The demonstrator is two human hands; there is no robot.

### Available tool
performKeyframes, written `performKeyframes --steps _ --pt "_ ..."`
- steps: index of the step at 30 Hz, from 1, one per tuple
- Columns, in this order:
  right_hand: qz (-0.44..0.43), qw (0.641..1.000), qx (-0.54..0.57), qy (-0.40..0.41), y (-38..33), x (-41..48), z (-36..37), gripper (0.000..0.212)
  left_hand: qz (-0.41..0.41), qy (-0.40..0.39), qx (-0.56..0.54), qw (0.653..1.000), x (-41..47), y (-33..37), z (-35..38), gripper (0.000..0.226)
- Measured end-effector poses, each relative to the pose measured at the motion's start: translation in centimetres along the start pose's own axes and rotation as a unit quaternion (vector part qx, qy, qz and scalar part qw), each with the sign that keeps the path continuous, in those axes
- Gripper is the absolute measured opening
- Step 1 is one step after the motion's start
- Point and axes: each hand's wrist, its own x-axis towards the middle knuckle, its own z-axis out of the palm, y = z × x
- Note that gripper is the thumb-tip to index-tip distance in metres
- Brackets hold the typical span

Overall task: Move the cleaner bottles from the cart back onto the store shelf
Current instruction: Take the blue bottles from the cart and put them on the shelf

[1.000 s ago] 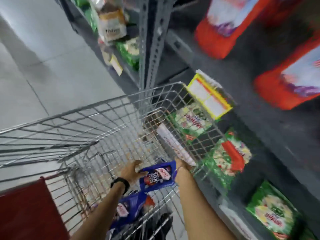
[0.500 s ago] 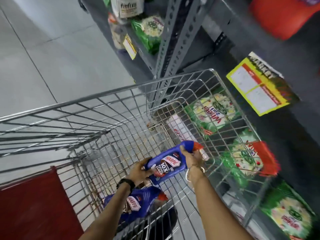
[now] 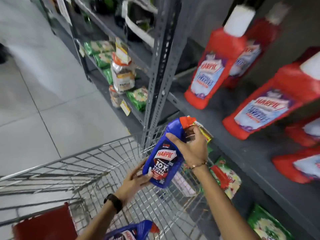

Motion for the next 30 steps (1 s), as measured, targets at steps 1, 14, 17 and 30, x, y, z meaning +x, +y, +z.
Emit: performKeyframes --steps 1,14,17,30 --pt "-0.022 1.000 -0.005 0.013 -2.0 -0.2 -1.1 0.052 0.022 -0.008 -0.001 1.000 -0.6 1.4 1.0 0.089" --pt "-0.236 0.964 0.052 0.110 -12.6 -1.1 -8.4 0.036 0.168 -0.062 0.054 0.982 -4.4 10.6 6.8 0.080" --pt "-0.231 0.965 0.052 0.111 -12.3 -1.3 -8.7 0.039 0.172 -0.061 0.066 0.981 -4.9 10.6 6.9 0.077" --pt "-0.143 0.964 0.037 0.223 -3.5 -6.4 -21.6 0.043 0.219 -0.118 0.240 0.938 -5.8 6.3 17.5 0.064"
